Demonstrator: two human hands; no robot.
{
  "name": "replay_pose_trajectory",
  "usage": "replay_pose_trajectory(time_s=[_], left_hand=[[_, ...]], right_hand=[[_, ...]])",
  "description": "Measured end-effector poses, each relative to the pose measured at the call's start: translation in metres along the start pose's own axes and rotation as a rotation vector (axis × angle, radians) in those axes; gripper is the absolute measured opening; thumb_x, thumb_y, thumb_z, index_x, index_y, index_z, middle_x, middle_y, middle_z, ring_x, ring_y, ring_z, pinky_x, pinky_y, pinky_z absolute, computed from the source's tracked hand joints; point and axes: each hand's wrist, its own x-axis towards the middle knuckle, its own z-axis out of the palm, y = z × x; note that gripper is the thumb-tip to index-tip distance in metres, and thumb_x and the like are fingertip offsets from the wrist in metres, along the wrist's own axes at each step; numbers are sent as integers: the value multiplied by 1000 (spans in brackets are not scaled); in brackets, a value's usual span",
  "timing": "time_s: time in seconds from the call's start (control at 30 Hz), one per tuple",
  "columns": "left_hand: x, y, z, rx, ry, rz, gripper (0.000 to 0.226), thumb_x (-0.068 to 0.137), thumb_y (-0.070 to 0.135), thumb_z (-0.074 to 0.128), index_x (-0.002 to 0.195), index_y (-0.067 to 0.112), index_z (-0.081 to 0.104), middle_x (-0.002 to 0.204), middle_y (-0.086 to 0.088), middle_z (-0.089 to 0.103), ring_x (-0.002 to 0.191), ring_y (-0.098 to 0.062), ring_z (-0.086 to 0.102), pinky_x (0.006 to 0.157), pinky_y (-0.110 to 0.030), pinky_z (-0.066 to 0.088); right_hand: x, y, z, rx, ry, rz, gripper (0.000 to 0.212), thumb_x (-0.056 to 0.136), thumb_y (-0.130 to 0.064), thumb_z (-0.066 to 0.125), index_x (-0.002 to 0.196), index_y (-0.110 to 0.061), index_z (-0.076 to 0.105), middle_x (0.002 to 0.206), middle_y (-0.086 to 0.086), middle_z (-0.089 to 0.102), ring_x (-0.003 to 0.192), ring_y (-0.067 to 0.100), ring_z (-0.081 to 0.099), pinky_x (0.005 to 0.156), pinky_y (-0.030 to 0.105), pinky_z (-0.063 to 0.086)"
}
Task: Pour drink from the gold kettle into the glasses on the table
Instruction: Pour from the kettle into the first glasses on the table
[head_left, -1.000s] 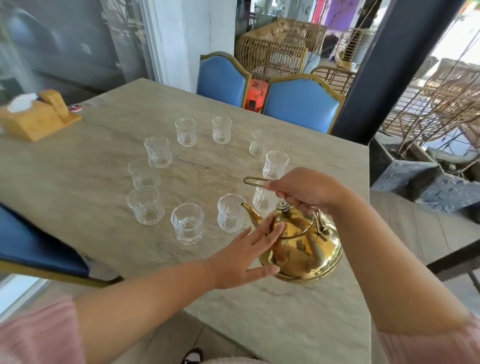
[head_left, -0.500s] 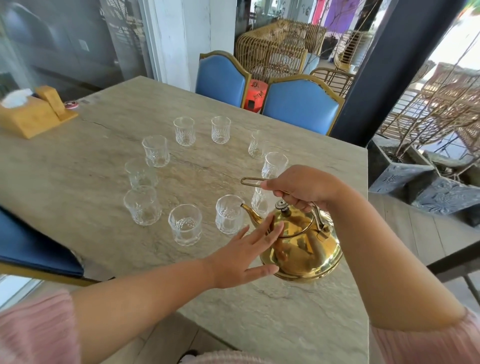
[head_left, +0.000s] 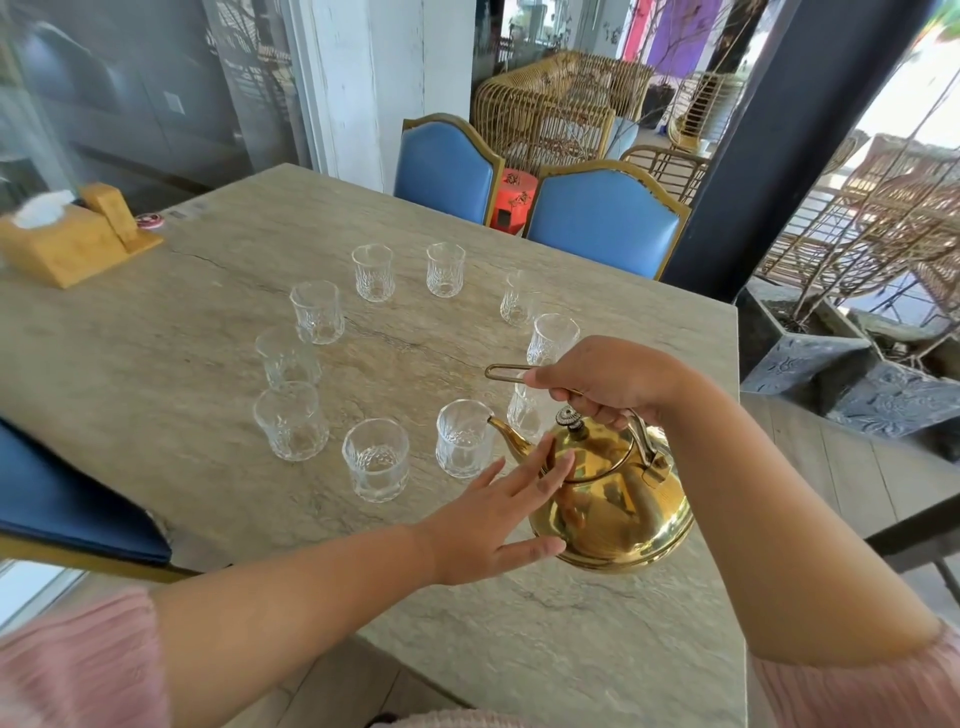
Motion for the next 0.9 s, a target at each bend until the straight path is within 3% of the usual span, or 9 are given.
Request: replay_pose_trajectory(time_s=[0.9], left_hand=[[0,-3,2,-38,11,-2,72,98,49,32,142,40,-25,152,10,-33,141,3,-21,118,-35,-11]], right_hand=[[4,0,1,-7,-38,-24,40,94,-37,55,64,-11,47,47,1,36,34,11,28,39,21,28]])
